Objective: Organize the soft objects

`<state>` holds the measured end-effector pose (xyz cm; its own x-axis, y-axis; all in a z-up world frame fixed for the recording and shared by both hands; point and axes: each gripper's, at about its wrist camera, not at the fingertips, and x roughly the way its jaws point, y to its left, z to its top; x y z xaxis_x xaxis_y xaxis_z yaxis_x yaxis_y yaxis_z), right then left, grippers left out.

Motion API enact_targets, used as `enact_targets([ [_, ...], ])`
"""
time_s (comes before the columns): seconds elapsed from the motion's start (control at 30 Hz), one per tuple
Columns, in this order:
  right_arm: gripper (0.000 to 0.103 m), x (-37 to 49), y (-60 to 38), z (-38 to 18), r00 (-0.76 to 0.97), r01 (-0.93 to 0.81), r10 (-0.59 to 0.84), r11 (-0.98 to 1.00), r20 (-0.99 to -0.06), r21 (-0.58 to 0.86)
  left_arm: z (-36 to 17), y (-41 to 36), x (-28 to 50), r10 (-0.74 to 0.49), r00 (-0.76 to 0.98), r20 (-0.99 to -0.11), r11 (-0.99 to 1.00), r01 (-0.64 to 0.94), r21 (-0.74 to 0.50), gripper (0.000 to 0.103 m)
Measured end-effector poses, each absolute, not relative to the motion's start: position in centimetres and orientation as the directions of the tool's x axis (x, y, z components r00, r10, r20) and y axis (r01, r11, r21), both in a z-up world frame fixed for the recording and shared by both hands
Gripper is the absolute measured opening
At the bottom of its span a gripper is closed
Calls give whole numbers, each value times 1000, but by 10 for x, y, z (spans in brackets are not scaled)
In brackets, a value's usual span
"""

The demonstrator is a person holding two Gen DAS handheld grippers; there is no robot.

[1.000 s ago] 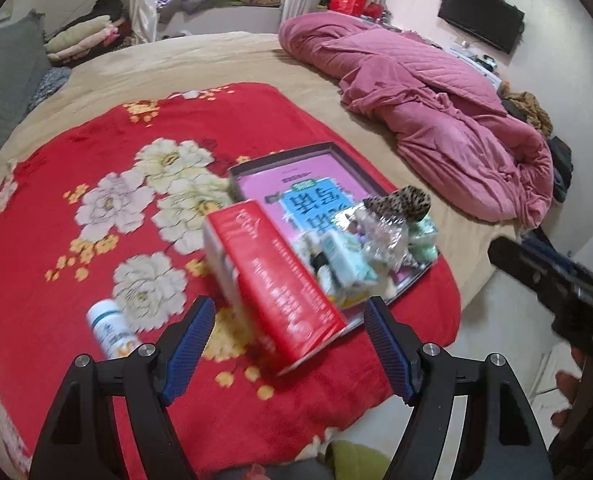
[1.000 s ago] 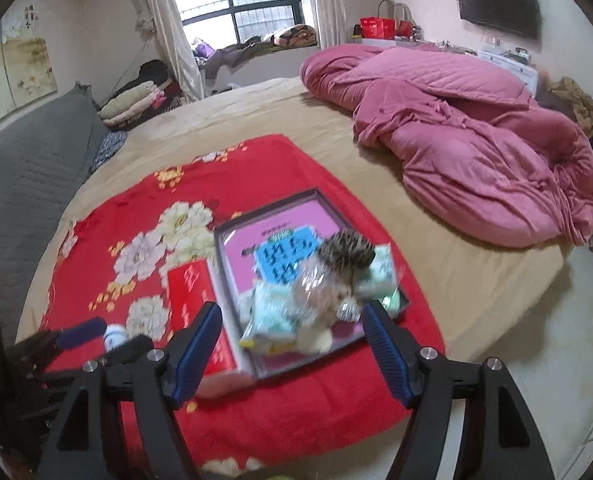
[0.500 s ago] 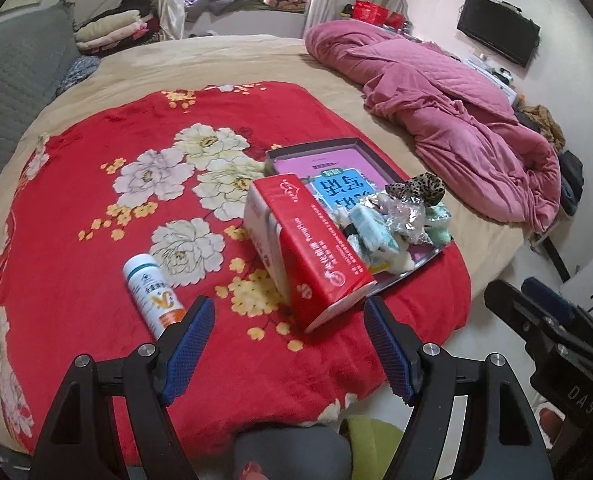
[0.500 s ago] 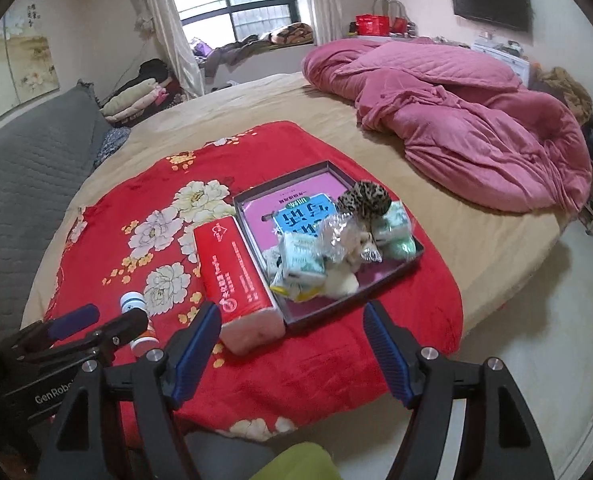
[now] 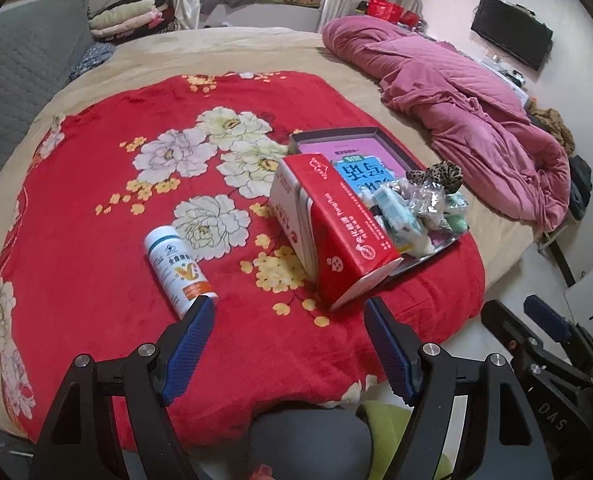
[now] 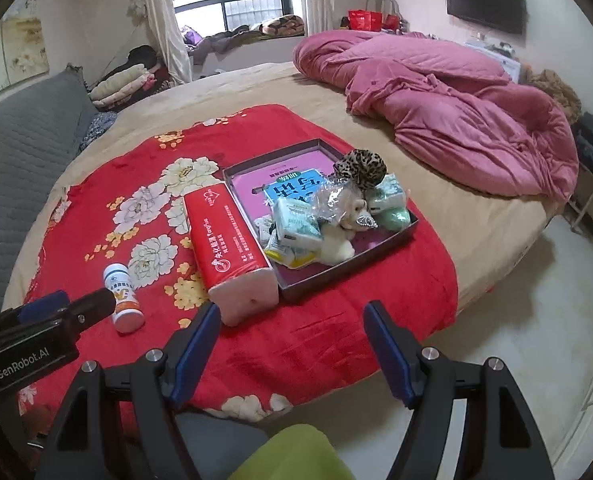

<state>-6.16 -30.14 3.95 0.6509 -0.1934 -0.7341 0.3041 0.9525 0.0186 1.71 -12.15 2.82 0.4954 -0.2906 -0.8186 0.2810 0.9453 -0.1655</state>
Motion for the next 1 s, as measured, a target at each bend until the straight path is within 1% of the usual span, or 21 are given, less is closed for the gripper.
enact_targets([
  [0.47, 73, -67, -298, 39, 646, 313, -201, 950, -737, 16, 23, -133, 9, -306, 477, -824, 935, 313, -166, 78],
  [1.0, 73, -68, -302, 32, 632, 316, -195, 949, -750, 20, 17, -137, 10, -290, 465, -836, 938, 310, -152, 78],
])
